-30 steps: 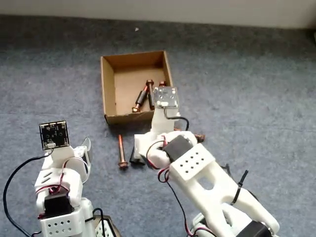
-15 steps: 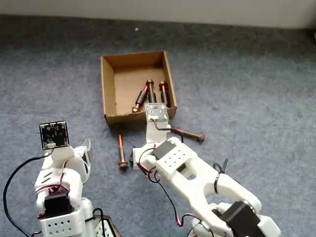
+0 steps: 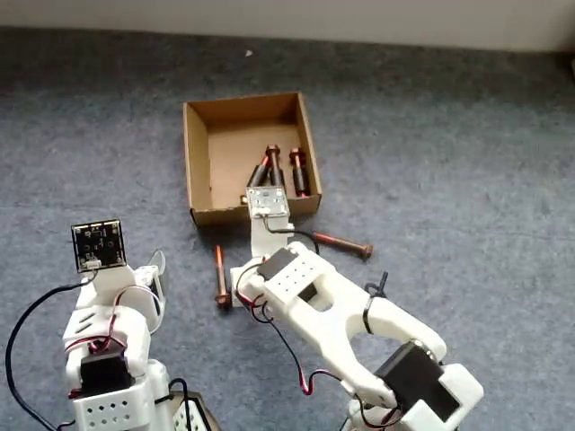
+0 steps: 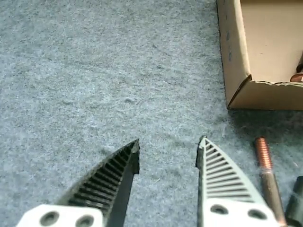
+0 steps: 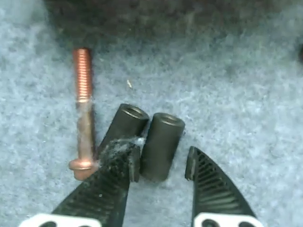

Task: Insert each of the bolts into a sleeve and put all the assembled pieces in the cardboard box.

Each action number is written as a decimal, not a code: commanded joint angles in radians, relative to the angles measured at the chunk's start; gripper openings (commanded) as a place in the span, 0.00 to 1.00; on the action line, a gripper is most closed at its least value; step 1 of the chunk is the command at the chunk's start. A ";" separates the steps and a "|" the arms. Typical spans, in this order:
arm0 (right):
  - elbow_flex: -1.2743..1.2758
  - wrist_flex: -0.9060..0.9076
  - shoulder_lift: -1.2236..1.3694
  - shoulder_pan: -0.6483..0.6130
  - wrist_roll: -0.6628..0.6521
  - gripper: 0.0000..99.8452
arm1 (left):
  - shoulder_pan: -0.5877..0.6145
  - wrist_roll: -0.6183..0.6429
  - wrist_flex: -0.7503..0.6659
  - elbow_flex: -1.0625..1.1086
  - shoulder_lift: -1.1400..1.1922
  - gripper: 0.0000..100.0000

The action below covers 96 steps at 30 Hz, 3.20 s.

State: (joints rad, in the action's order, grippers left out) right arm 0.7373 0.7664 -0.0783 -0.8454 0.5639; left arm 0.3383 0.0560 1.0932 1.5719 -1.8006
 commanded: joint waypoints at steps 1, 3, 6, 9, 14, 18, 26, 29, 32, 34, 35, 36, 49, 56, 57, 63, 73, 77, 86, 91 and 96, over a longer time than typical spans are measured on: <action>-0.027 -0.005 0.007 -0.007 0.011 0.14 | 0.012 -0.009 -0.021 -0.004 -0.008 0.22; -0.027 -0.005 0.007 0.007 0.003 0.08 | 0.012 -0.009 -0.020 -0.004 -0.008 0.22; -0.027 -0.005 0.005 0.035 -0.021 0.00 | 0.012 -0.009 -0.020 -0.004 -0.008 0.22; -0.021 -0.004 -0.035 0.071 -0.066 0.00 | 0.012 -0.009 -0.020 -0.004 -0.008 0.22; 0.039 -0.005 -0.295 0.177 -0.115 0.00 | 0.012 -0.009 -0.020 -0.004 -0.008 0.22; 0.162 -0.005 -0.570 0.303 -0.114 0.00 | 0.012 -0.015 -0.023 -0.004 -0.008 0.22; 0.328 -0.062 -0.958 0.509 -0.118 0.00 | 0.002 -0.094 -0.023 -0.054 -0.008 0.22; 0.414 -0.188 -1.041 0.602 -0.117 0.00 | -0.059 -0.095 -0.018 -0.124 -0.001 0.22; 0.503 -0.323 -1.096 0.713 -0.112 0.00 | -0.182 -0.095 -0.017 -0.177 0.001 0.22; 0.545 -0.409 -1.119 0.789 -0.110 0.00 | -0.271 -0.094 -0.017 -0.202 0.002 0.22; 0.567 -0.446 -1.129 0.823 -0.100 0.00 | -0.317 -0.094 -0.017 -0.214 0.002 0.22; 0.582 -0.478 -1.133 0.851 -0.074 0.00 | -0.355 -0.094 -0.017 -0.225 0.002 0.22; 0.601 -0.527 -1.144 1.055 0.106 0.00 | -0.737 -0.198 -0.025 -0.568 0.527 0.22; 0.601 -0.527 -1.144 1.078 0.118 0.00 | -0.875 -0.333 -0.025 -0.868 0.938 0.22; 0.601 -0.527 -1.144 1.082 0.118 0.00 | -0.886 -0.342 -0.025 -0.905 0.993 0.22; 0.601 -0.527 -1.144 1.119 0.152 0.00 | -0.943 -0.465 -0.107 -1.035 1.288 0.22; 0.601 -0.527 -1.144 1.136 0.153 0.00 | -1.040 -0.643 -0.322 -1.078 1.621 0.22; 0.601 -0.527 -1.144 1.136 0.152 0.00 | -1.038 -0.658 -0.356 -1.162 1.756 0.22; 0.601 -0.527 -1.144 1.135 0.149 0.00 | -1.040 -0.713 -0.235 -1.491 2.098 0.22; 0.601 -0.527 -1.144 1.135 0.147 0.00 | -1.032 -0.744 -0.169 -1.626 2.256 0.22; 0.601 -0.527 -1.144 1.136 0.147 0.00 | -1.032 -0.744 -0.144 -1.730 2.367 0.22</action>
State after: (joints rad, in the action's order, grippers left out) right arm 1.3541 0.2631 -1.1999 0.2777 0.7112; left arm -0.6820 -0.6790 0.9337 -0.0652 0.5178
